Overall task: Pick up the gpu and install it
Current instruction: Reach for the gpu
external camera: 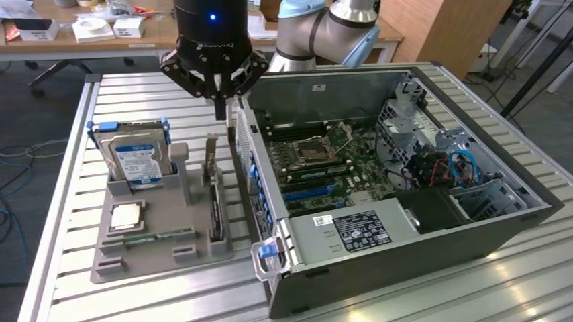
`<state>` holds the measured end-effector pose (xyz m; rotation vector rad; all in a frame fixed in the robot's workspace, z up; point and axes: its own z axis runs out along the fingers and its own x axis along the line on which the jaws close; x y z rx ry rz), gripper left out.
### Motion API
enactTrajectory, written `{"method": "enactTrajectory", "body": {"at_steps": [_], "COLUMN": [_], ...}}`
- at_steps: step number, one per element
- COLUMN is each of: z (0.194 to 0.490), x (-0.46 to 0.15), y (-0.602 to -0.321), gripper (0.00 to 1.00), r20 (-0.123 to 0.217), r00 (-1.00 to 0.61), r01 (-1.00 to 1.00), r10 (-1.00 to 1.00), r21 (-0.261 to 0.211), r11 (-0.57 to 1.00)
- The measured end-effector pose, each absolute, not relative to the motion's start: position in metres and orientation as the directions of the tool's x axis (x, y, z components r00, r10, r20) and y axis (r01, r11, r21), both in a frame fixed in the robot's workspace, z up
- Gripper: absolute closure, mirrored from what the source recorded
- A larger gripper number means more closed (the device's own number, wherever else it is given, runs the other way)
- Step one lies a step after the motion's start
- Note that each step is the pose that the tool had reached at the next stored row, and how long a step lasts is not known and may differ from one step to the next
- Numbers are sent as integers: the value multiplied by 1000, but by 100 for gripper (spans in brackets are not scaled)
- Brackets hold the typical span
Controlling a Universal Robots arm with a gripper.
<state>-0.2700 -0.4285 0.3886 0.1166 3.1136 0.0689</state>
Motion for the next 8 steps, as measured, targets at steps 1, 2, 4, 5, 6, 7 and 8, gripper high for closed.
{"method": "enactTrajectory", "body": {"at_steps": [1,2,4,5,6,7,8], "z": [389,389,389,389,389,389,389], "x": [-271,-271,-273,-273,-273,-273,-274], "y": [-430,-432,-435,-437,-438,-440,-442], "gripper": [90,90,90,90,90,90,90], "r20": [-23,-23,-23,-23,-23,-23,-23], "r00": [-997,-997,-997,-997,-997,-997,-997], "r01": [74,74,74,74,74,74,74], "r10": [75,75,75,75,75,75,75], "r21": [45,45,45,45,45,45,45], "r11": [996,996,996,996,996,996,996]}}
